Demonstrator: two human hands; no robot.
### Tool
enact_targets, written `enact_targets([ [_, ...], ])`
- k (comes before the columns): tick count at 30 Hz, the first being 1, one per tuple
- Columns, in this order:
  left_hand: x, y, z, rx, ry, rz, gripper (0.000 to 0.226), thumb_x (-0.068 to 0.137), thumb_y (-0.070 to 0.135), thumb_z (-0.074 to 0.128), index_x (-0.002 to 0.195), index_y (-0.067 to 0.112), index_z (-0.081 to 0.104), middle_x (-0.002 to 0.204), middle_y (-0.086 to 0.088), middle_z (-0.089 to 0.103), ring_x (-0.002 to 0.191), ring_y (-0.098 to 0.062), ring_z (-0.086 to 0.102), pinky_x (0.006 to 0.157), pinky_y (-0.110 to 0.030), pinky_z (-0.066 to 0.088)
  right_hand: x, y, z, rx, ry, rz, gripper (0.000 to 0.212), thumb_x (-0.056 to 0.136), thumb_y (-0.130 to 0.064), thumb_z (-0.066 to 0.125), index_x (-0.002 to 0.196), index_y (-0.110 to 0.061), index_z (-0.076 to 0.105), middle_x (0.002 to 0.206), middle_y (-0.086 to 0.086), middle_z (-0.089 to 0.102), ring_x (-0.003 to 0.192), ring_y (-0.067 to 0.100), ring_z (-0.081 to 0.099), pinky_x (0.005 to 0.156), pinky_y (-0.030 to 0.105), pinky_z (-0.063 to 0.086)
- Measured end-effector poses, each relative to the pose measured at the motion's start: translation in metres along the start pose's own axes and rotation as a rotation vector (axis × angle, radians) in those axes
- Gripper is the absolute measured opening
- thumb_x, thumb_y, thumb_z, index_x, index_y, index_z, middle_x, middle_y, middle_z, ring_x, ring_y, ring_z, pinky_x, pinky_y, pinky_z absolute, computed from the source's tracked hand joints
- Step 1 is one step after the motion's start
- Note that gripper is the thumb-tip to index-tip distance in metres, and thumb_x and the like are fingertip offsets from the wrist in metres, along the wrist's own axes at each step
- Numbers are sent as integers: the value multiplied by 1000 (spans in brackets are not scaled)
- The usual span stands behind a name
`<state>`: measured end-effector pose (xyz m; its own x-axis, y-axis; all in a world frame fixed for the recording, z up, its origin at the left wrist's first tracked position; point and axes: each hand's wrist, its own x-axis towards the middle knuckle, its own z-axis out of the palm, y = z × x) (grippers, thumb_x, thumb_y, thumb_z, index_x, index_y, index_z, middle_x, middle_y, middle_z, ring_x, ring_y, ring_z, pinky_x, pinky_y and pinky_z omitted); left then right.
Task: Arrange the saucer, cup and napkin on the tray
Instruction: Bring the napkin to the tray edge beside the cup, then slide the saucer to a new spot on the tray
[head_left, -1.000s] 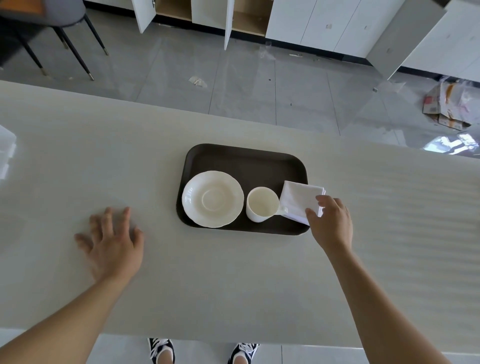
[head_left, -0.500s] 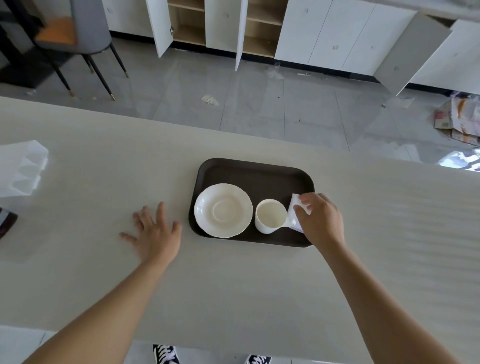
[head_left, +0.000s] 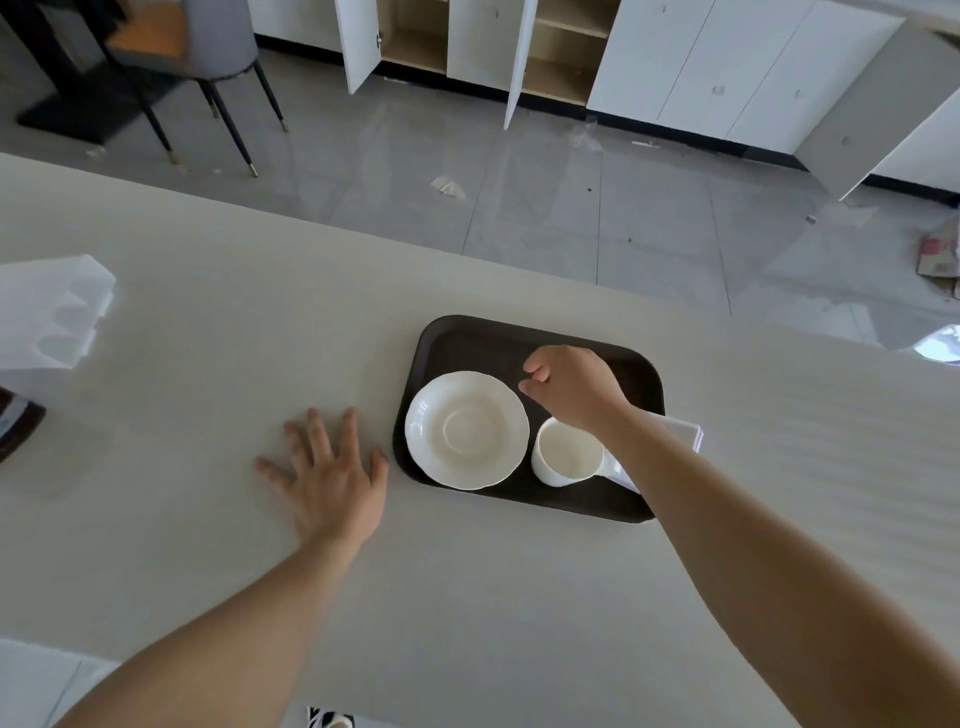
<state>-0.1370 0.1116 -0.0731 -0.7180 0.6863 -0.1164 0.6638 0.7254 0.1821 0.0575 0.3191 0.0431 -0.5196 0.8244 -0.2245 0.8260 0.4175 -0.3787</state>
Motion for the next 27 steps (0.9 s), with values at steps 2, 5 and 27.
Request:
enact_targets([
  [2,0,0,0,5,2,-1,66,93,50,42,153,27,29,162,-15,21,151,-40,9,112,-73,4,13,-1,7,-44,-90,3,32,92,-32,65,121,-19,67,110,2,72,104,26,64,86,37,53],
  [5,0,0,0,3,18,1,66,92,50,44,152,27,31,161,-16,23,151,-40,11,113,-73,5,28,-1,14,-118,-172,-7,31,91,-35,65,117,-18,67,104,3,72,94,24,62,77,35,51],
  [27,1,-4,5,12,90,15,70,87,55,31,151,26,36,160,-16,28,150,-39,16,117,-67,6,60,-2,28,29,-261,-17,13,87,-12,63,85,-21,71,70,-3,73,51,14,72,68,26,56],
])
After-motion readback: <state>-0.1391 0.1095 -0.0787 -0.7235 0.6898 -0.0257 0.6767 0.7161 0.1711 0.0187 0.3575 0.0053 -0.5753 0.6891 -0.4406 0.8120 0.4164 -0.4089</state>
